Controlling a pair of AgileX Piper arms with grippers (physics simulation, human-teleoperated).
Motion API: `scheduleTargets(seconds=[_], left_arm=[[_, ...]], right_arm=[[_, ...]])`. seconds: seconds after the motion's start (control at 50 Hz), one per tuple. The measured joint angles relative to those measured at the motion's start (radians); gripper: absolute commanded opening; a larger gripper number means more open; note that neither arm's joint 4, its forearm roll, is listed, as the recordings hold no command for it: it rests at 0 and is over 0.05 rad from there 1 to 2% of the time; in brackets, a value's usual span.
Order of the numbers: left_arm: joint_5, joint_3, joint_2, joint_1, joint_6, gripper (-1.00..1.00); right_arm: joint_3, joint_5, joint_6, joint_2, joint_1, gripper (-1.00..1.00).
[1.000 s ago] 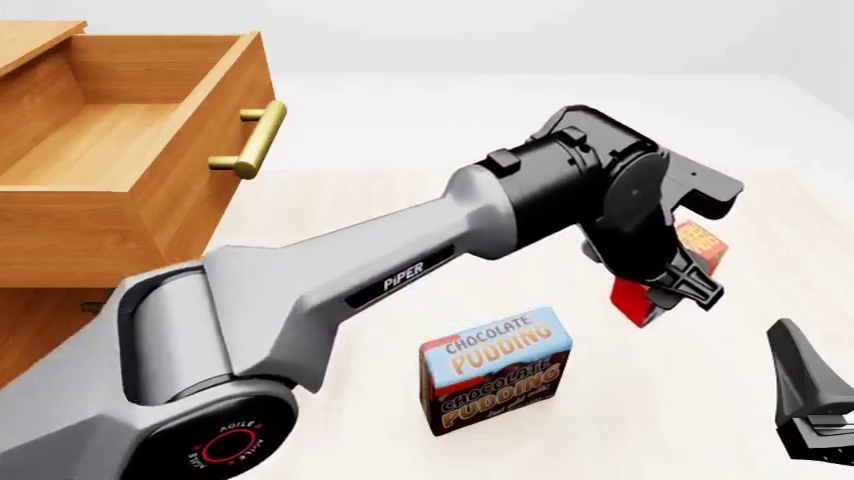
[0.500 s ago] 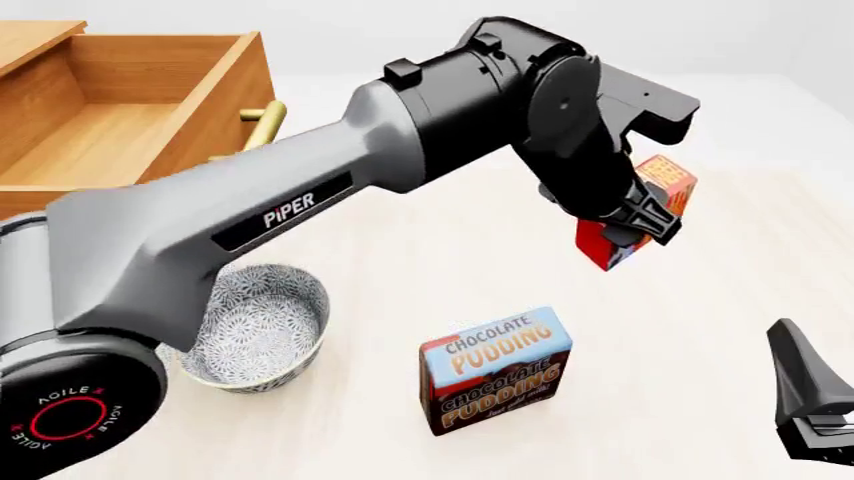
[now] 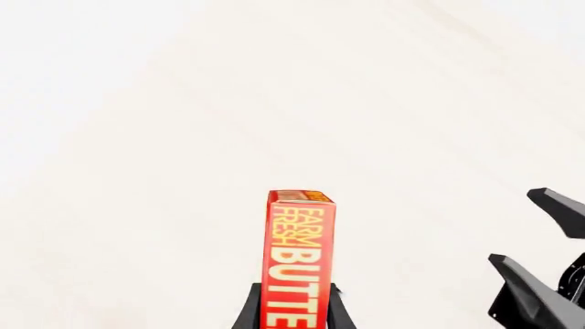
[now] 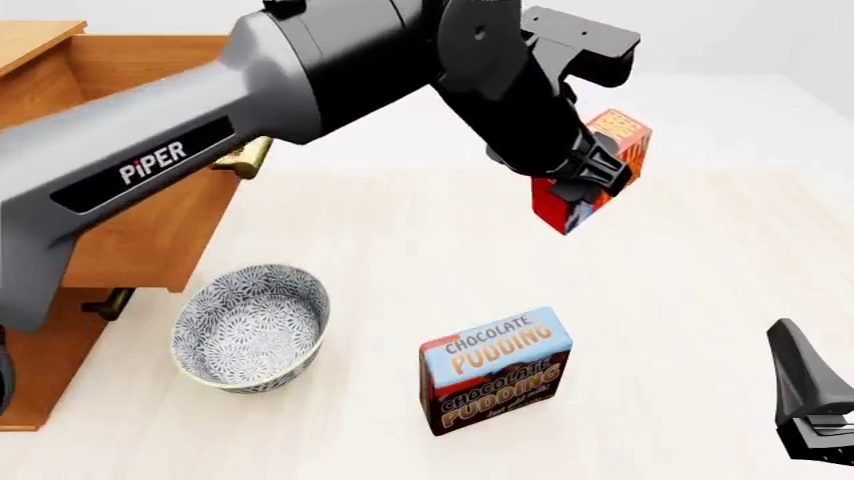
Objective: Put the butter at the back in the top drawer of the cabinet and close it.
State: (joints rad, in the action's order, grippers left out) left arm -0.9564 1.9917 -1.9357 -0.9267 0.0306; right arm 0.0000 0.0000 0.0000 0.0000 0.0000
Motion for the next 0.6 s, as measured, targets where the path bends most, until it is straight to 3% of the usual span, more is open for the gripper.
scheduleTargets(seconds=[0.6], left_arm=[[-0.045, -0.071, 0.156, 0.075, 0.0, -1.0]], right_arm=[[0.0, 0.0, 0.0, 0.0, 0.0, 1.0]])
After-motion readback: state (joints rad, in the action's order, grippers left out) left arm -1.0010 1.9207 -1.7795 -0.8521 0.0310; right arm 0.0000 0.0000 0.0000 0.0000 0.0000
